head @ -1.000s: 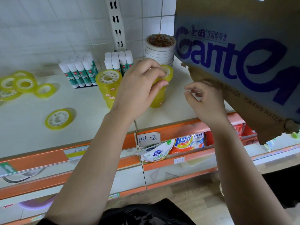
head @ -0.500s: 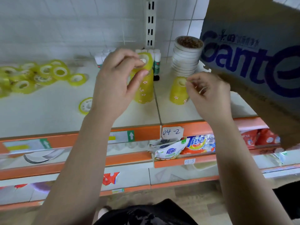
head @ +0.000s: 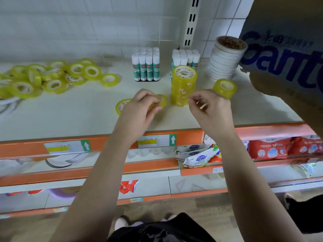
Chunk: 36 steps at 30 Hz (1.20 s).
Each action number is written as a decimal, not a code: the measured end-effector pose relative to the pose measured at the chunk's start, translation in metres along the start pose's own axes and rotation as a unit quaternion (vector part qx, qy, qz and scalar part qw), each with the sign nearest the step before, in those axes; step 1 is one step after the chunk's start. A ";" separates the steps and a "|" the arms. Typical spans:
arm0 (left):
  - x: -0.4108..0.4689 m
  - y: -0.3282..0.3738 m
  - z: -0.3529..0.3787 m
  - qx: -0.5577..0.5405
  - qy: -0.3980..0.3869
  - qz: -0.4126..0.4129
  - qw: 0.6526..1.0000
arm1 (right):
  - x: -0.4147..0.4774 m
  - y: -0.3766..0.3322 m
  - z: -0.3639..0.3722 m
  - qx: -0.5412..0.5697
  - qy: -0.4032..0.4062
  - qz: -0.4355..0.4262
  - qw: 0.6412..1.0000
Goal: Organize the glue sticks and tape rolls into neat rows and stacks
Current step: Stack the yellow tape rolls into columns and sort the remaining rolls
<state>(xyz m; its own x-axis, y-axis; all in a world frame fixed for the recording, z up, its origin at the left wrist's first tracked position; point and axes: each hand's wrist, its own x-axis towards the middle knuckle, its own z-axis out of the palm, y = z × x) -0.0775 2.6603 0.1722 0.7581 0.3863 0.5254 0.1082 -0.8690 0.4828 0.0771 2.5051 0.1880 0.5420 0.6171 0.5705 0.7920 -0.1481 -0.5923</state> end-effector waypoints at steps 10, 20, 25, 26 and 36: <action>-0.006 -0.036 -0.023 0.061 -0.005 0.003 0.998 | 0.000 -0.019 0.028 0.020 -0.010 0.012 1.000; -0.002 -0.051 -0.025 0.095 -0.015 0.007 0.995 | 0.001 -0.022 0.045 0.016 -0.026 0.017 0.999; 0.007 -0.048 -0.017 0.113 -0.036 0.015 0.993 | 0.000 -0.019 0.048 0.012 -0.033 0.024 0.999; 0.007 -0.048 -0.016 0.112 -0.045 0.009 0.993 | 0.000 -0.019 0.048 0.011 -0.034 0.024 0.999; 0.001 -0.054 -0.040 0.107 -0.009 -0.008 0.994 | 0.009 -0.030 0.051 0.015 -0.052 0.009 0.999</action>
<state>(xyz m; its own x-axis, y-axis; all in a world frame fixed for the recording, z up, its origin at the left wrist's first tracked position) -0.1084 2.7204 0.1748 0.7671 0.3959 0.5048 0.2525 -0.9097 0.3297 0.0433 2.5544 0.1819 0.5230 0.6914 0.4984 0.7726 -0.1377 -0.6197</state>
